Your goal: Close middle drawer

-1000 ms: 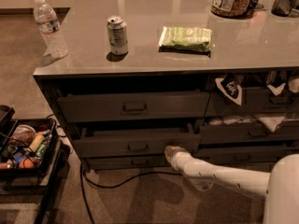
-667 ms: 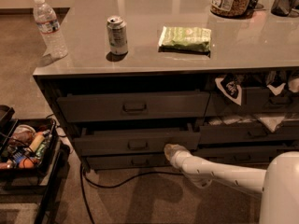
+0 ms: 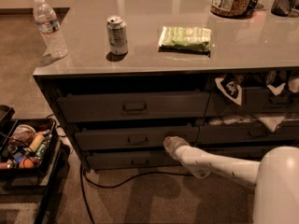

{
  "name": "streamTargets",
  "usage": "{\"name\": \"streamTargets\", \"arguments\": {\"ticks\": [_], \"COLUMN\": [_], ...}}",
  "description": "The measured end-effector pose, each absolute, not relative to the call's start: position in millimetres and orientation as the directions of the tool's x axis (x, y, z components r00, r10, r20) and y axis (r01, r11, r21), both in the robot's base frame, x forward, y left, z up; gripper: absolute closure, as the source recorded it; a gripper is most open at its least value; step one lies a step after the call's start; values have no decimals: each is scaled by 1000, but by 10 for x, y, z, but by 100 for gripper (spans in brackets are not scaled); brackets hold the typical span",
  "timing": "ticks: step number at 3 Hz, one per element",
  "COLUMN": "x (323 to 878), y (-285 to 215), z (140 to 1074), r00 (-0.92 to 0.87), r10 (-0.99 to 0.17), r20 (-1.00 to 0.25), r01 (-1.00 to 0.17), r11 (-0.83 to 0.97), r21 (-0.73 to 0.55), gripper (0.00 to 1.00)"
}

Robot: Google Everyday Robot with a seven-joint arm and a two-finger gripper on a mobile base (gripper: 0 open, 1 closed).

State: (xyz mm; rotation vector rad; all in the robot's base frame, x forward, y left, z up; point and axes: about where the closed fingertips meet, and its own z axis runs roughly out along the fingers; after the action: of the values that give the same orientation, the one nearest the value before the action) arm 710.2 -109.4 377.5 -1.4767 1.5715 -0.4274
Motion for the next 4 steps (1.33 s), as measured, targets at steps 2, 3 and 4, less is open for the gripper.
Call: {"name": "streamTargets", "arguments": {"ticks": [2, 3, 4], "x": [7093, 6866, 6363], "y": [-1072, -1017, -987], "z": [3776, 3808, 3892], "r00": [133, 192, 260], "r10": [-918, -896, -861], "r20": [-374, -400, -438], "r01": [-609, -637, -636], "r11": [222, 196, 188], "r21": [-762, -745, -748], "gripper": [100, 100, 100]}}
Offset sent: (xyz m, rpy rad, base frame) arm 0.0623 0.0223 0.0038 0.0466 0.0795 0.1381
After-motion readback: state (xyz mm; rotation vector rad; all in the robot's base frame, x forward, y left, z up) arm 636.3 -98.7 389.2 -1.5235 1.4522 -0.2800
